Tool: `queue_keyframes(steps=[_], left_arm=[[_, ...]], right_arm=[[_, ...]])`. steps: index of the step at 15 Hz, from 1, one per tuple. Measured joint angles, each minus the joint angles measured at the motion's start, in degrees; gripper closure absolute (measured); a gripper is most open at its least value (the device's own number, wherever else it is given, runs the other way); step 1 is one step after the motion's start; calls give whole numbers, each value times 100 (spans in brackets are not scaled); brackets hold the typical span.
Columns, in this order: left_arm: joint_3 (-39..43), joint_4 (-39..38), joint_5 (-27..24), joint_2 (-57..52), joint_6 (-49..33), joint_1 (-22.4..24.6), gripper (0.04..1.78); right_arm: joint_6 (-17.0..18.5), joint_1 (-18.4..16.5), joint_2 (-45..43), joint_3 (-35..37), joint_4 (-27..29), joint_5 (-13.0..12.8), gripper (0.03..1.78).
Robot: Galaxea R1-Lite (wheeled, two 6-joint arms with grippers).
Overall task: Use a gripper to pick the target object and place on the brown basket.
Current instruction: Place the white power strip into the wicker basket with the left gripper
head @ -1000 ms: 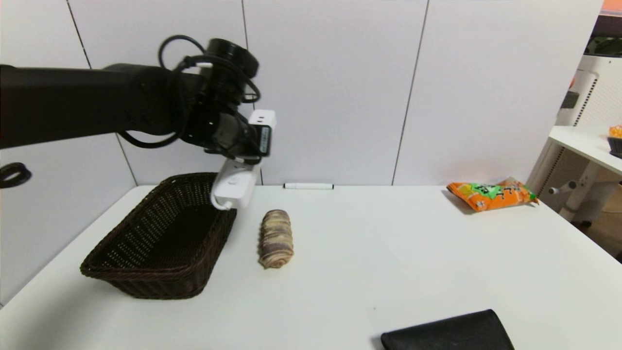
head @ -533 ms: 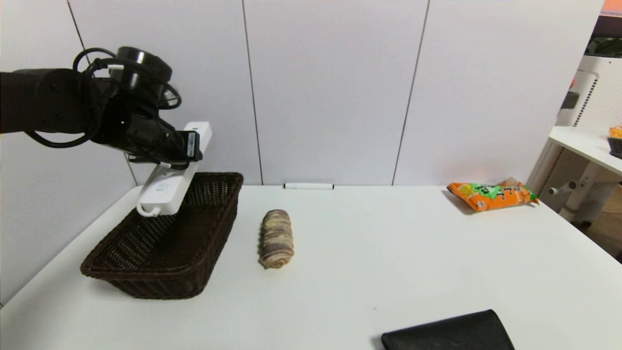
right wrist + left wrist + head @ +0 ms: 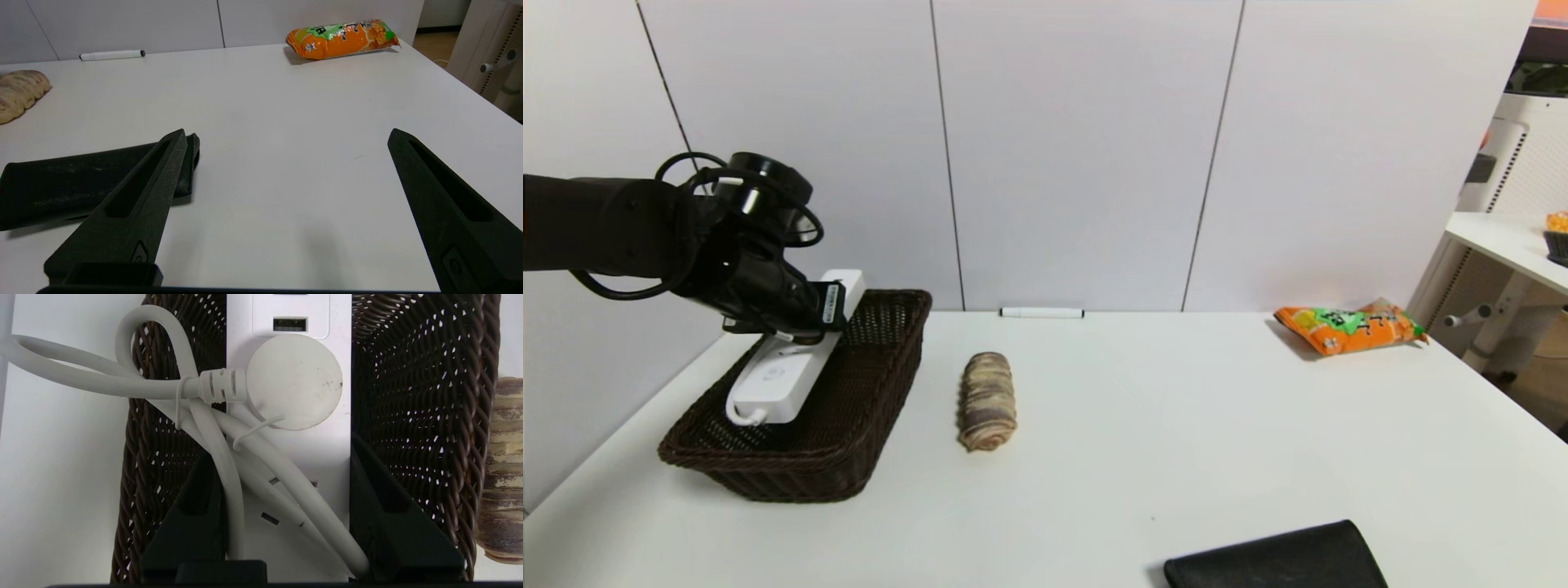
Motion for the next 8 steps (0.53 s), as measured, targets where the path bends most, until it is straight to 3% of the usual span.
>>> queue_keyframes(steps=[2, 8], left_arm=[[102, -133, 4, 16, -7, -60, 97], [339, -363, 2, -74, 39, -171, 52]], right_arm=[[0, 0, 0, 0, -2, 2, 11], [2, 0, 0, -2, -2, 0, 11]])
